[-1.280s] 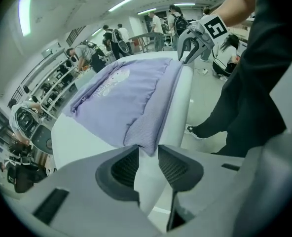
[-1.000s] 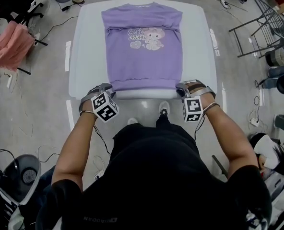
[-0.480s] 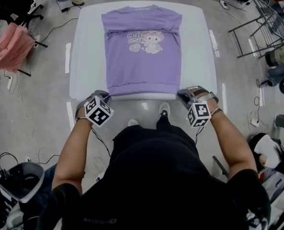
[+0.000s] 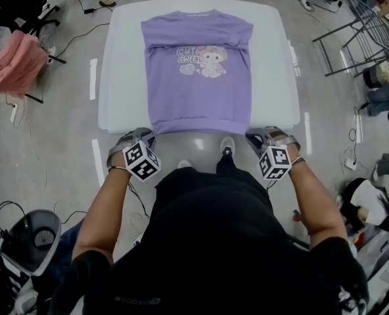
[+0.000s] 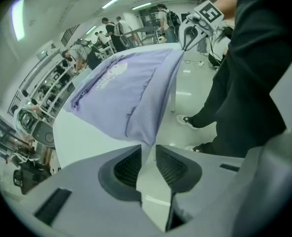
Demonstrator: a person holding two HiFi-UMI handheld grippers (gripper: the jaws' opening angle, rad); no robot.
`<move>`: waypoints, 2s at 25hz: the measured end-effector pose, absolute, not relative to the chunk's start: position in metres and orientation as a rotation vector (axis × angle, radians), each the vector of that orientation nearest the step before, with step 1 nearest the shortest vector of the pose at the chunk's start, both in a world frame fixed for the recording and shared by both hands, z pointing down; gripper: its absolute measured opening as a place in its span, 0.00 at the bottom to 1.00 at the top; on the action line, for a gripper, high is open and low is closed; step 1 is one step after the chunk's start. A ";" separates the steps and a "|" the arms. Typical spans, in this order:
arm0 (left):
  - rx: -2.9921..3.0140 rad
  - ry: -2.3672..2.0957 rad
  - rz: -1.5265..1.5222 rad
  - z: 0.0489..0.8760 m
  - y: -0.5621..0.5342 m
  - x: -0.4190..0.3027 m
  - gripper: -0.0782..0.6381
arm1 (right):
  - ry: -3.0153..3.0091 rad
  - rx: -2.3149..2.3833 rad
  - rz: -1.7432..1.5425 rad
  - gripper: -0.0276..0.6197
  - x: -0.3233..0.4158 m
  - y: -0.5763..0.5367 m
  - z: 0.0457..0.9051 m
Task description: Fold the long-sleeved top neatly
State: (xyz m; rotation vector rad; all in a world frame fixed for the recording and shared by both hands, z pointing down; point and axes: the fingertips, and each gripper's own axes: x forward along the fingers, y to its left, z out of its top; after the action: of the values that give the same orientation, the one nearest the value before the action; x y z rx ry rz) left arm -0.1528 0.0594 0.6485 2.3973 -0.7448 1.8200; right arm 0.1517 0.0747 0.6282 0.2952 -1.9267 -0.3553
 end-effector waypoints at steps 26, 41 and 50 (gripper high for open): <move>2.650 -0.670 2.087 0.657 0.057 -0.124 0.32 | -1.718 0.427 -0.548 0.27 0.145 0.062 0.662; 2.693 -0.679 2.242 0.660 0.046 -0.131 0.32 | -1.822 0.397 -0.464 0.07 0.150 0.061 0.652; 2.663 -0.627 2.234 0.660 0.042 -0.134 0.26 | -1.824 0.385 -0.454 0.07 0.148 0.059 0.654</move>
State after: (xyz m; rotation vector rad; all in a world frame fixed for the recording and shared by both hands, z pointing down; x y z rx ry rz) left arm -0.1341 0.0423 0.6605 2.6626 -0.6273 2.2342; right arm 0.1483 0.0589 0.6544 0.3849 -1.8244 -0.4537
